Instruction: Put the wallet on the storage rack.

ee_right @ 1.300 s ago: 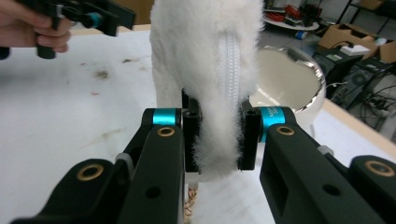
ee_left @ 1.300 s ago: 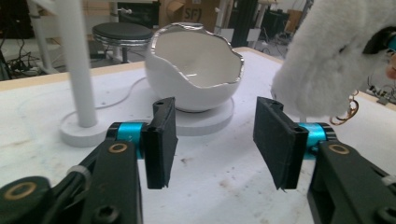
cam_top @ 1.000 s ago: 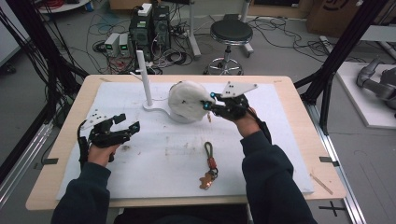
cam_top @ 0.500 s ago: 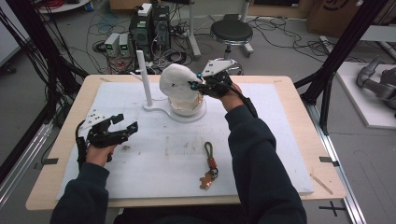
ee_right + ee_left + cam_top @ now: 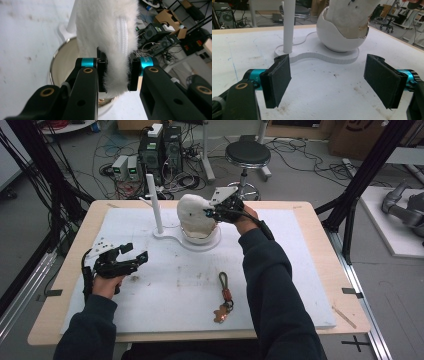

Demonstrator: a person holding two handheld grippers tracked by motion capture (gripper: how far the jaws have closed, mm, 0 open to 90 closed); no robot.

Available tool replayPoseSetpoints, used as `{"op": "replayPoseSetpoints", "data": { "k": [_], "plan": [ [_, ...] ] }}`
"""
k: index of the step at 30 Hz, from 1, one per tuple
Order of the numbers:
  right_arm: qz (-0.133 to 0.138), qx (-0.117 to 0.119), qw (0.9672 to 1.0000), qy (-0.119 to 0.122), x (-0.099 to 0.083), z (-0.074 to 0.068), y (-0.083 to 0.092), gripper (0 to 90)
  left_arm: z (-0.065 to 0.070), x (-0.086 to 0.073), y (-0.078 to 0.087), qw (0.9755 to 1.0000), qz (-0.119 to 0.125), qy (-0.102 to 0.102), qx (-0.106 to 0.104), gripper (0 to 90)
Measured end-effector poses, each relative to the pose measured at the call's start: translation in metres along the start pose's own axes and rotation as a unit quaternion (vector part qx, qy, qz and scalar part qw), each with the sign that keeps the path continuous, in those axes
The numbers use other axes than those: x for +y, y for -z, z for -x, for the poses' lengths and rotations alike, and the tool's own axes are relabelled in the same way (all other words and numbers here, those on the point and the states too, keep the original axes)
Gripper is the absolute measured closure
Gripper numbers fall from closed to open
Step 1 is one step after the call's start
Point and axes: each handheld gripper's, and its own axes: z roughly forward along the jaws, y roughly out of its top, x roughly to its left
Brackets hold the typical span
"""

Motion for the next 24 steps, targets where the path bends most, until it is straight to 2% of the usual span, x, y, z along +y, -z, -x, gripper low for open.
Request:
{"op": "replayPoseSetpoints", "data": {
  "k": [3, 5, 8, 13, 16, 20, 21, 22, 24],
  "plan": [
    [-0.008, -0.005, 0.9999, 0.012, -0.001, -0.002, 0.0, 76.8, -0.001, 0.0, 0.001, 1.0, -0.002, 0.004, 0.002, 21.6],
    [-0.017, -0.013, 0.9992, 0.035, -0.001, -0.003, -0.002, 76.8, -0.001, 0.0, 0.001, 1.0, -0.001, 0.007, 0.003, 21.6],
    [-0.032, -0.022, 0.9979, 0.052, -0.002, -0.006, -0.007, 76.8, -0.002, -0.002, 0.001, 0.9999, 0.0, 0.01, 0.002, 21.7],
    [-0.062, -0.012, 0.9949, 0.079, -0.004, -0.015, -0.021, 76.9, -0.002, -0.002, 0.001, 0.9999, 0.001, 0.014, 0.003, 21.7],
    [-0.081, -0.005, 0.9919, 0.097, -0.006, -0.02, -0.031, 76.9, -0.002, -0.003, 0.001, 0.9999, -0.002, 0.014, 0.001, 21.7],
    [-0.098, -0.007, 0.9916, 0.085, -0.008, -0.021, -0.034, 74.4, -0.001, -0.003, 0.001, 0.9999, -0.003, 0.013, 0.002, 21.7],
    [-0.105, -0.007, 0.9918, 0.072, -0.008, -0.021, -0.034, 61.0, -0.001, -0.003, 0.002, 0.9999, -0.002, 0.015, 0.002, 21.7],
    [-0.103, -0.005, 0.9933, 0.051, -0.008, -0.019, -0.032, 54.3, -0.001, -0.003, 0.002, 0.9999, -0.001, 0.015, 0.001, 21.7],
    [-0.077, 0.01, 0.9968, 0.014, -0.005, -0.015, -0.027, 50.1, -0.001, -0.003, 0.002, 0.9999, -0.002, 0.016, 0.001, 21.7]
  ]
}}
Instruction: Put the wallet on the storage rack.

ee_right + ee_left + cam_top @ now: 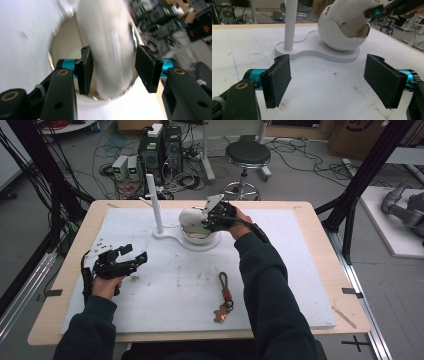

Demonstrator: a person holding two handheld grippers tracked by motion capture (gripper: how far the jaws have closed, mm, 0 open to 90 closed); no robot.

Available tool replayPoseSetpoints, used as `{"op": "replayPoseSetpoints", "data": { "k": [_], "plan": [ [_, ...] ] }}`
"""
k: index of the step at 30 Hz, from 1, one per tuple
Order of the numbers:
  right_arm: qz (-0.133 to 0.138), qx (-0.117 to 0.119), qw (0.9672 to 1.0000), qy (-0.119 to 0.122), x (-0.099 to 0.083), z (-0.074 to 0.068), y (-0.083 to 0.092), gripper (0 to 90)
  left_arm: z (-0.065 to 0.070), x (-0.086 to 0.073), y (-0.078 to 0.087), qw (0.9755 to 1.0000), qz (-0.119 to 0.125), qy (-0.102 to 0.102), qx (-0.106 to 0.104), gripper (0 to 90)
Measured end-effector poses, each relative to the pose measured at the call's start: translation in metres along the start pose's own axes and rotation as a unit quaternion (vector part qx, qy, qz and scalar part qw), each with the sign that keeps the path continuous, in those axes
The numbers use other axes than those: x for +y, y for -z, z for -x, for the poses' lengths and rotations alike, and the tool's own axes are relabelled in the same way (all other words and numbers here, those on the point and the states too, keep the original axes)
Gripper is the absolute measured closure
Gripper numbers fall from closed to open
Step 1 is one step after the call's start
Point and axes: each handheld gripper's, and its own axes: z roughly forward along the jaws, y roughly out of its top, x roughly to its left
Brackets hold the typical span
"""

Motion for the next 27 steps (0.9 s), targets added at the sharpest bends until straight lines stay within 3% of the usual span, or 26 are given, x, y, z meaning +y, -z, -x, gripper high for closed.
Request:
{"op": "replayPoseSetpoints", "data": {
  "k": [1, 4, 7, 10, 12, 13, 14, 17, 18, 19, 21, 22, 23, 24, 25, 27],
  "plan": [
    [0.0, 0.0, 1.0, 0.0, 0.0, 0.0, 0.0, 50.1, 0.0, 0.0, 0.0, 1.0, -0.001, -0.002, 0.0, 21.7],
    [0.05, 0.018, 0.9979, -0.037, 0.005, 0.003, 0.009, 48.7, 0.001, 0.0, -0.001, 1.0, -0.001, 0.0, -0.001, 21.8],
    [0.08, 0.047, 0.9947, -0.045, 0.008, 0.002, 0.011, 69.0, 0.0, 0.0, 0.0, 1.0, -0.002, -0.001, 0.0, 21.9],
    [0.049, 0.057, 0.9964, -0.038, 0.007, -0.001, 0.004, 75.3, 0.0, 0.0, 0.0, 1.0, -0.002, -0.001, -0.001, 21.9],
    [0.04, 0.064, 0.9965, -0.034, 0.004, -0.003, 0.002, 75.3, 0.001, 0.0, 0.0, 1.0, -0.002, 0.001, -0.001, 21.9],
    [0.042, 0.056, 0.9968, -0.039, 0.003, -0.004, 0.004, 74.8, 0.001, 0.0, 0.0, 1.0, -0.002, 0.001, -0.002, 21.9],
    [0.049, 0.044, 0.9969, -0.042, 0.001, -0.005, 0.005, 71.2, 0.001, 0.0, 0.0, 1.0, -0.003, 0.001, -0.002, 21.9],
    [0.05, 0.039, 0.9948, -0.079, -0.008, -0.004, 0.011, 52.7, 0.001, 0.0, 0.0, 1.0, -0.003, 0.0, -0.002, 21.9],
    [0.049, 0.053, 0.9901, -0.12, -0.015, -0.001, 0.018, 46.7, 0.001, 0.0, -0.001, 1.0, -0.003, 0.0, -0.002, 21.9],
    [0.049, 0.053, 0.9901, -0.12, -0.015, -0.001, 0.018, 46.7, 0.001, 0.0, -0.001, 1.0, -0.004, -0.001, -0.001, 21.9],
    [0.055, 0.056, 0.9853, -0.152, -0.021, 0.002, 0.033, 41.7, 0.0, 0.0, -0.001, 1.0, -0.005, 0.0, -0.002, 21.9],
    [0.055, 0.056, 0.9853, -0.152, -0.021, 0.002, 0.033, 41.7, 0.001, 0.0, -0.001, 1.0, -0.003, 0.001, -0.003, 21.9],
    [0.089, 0.03, 0.9837, -0.154, -0.029, -0.001, 0.046, 41.2, 0.001, 0.0, 0.0, 1.0, 0.0, 0.0, -0.002, 21.9],
    [0.105, 0.028, 0.9796, -0.169, -0.034, -0.004, 0.053, 40.4, 0.001, 0.0, 0.0, 1.0, 0.002, -0.002, -0.002, 21.8],
    [0.105, 0.028, 0.9796, -0.169, -0.034, -0.004, 0.053, 40.4, 0.001, 0.001, 0.001, 1.0, 0.006, -0.003, -0.001, 21.8],
    [0.123, 0.031, 0.9718, -0.199, -0.046, -0.007, 0.063, 36.9, 0.001, 0.001, 0.001, 0.9999, 0.011, -0.002, -0.001, 21.1]
  ]
}}
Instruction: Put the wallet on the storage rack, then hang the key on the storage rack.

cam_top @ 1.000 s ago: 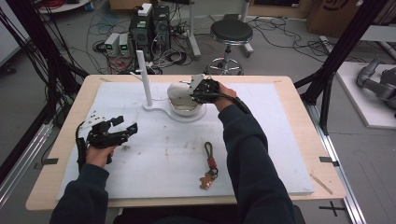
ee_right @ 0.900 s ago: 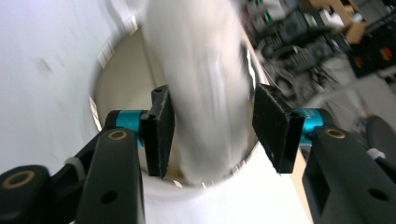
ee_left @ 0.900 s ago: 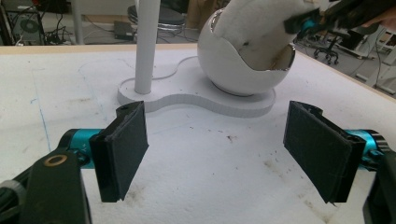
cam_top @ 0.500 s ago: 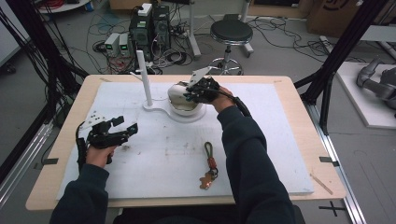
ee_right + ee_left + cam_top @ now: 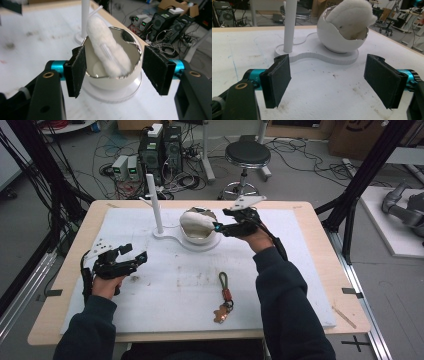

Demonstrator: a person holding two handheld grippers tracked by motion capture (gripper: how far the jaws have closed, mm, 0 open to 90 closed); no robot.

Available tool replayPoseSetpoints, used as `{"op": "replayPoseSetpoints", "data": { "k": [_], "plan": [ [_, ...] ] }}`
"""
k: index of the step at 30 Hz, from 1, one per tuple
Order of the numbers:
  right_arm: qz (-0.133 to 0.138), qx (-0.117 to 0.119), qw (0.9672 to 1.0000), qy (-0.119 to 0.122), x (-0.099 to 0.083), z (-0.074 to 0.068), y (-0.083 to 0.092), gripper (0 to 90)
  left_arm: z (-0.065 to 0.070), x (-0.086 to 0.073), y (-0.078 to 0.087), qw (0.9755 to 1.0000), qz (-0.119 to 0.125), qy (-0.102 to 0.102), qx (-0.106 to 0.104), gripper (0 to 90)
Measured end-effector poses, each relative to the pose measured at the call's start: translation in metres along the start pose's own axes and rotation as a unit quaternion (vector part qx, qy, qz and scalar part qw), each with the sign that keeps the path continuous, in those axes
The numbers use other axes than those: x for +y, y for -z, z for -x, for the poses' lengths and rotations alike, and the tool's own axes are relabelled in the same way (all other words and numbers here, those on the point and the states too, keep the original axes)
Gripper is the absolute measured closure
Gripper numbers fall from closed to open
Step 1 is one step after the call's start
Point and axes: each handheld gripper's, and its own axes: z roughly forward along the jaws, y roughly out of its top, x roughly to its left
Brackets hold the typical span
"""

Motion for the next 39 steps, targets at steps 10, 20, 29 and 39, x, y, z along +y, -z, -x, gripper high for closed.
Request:
{"op": "replayPoseSetpoints", "data": {
  "k": [10, 20, 29, 39],
  "plan": [
    [-0.019, -0.009, 0.9948, -0.099, -0.069, -0.008, 0.054, 30.1, 0.002, 0.0, -0.001, 1.0, -0.004, -0.006, -0.003, 20.9],
    [-0.014, -0.086, 0.9865, -0.139, -0.135, -0.007, 0.088, 27.3, 0.005, -0.004, -0.001, 0.9998, -0.01, -0.014, 0.004, 21.0],
    [-0.005, -0.097, 0.986, -0.136, -0.136, -0.005, 0.089, 27.4, 0.003, -0.005, -0.001, 0.9999, -0.01, -0.011, 0.004, 21.6],
    [-0.007, -0.1, 0.9851, -0.14, -0.137, -0.007, 0.092, 27.3, 0.005, -0.004, -0.004, 0.9999, -0.009, -0.009, -0.003, 21.9]
  ]
}}
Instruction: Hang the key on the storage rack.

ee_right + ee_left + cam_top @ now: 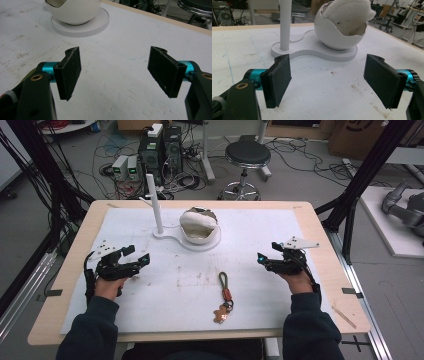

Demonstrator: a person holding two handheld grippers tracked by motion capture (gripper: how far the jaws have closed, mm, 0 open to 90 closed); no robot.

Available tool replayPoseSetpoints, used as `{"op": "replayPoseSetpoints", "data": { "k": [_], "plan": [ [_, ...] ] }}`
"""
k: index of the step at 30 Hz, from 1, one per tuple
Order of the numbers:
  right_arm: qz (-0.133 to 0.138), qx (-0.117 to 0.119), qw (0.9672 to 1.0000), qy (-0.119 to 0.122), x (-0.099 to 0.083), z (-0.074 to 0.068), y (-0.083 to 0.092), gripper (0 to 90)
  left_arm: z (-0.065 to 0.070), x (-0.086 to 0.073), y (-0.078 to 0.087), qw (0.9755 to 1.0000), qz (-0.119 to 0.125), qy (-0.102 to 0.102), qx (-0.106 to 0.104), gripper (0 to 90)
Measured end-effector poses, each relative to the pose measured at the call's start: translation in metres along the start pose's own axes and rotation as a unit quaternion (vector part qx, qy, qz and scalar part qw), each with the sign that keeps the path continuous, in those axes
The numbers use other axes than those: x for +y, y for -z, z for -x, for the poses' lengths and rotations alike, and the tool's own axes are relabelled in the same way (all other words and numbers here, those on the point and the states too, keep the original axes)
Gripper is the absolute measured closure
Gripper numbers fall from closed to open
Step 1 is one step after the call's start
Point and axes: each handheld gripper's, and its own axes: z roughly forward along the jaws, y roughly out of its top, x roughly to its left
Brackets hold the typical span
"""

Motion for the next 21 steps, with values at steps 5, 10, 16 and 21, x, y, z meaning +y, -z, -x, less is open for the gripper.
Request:
{"op": "replayPoseSetpoints", "data": {
  "k": [5, 10, 16, 21],
  "plan": [
    [-0.005, 0.007, 0.9999, -0.009, -0.003, -0.002, -0.004, 27.4, -0.001, 0.0, -0.001, 1.0, 0.0, 0.002, 0.001, 22.0],
    [-0.013, 0.013, 0.9998, -0.012, -0.006, -0.004, -0.007, 27.4, -0.001, 0.0, 0.0, 1.0, 0.004, 0.002, 0.005, 21.9],
    [-0.035, 0.045, 0.9983, -0.013, -0.011, -0.015, -0.013, 31.3, 0.005, 0.001, 0.0, 1.0, 0.0, -0.009, 0.004, 22.0],
    [-0.054, 0.076, 0.9955, 0.014, -0.012, -0.026, -0.02, 40.2, 0.006, 0.001, -0.003, 0.9999, -0.004, -0.011, 0.002, 21.9]
  ]
}}
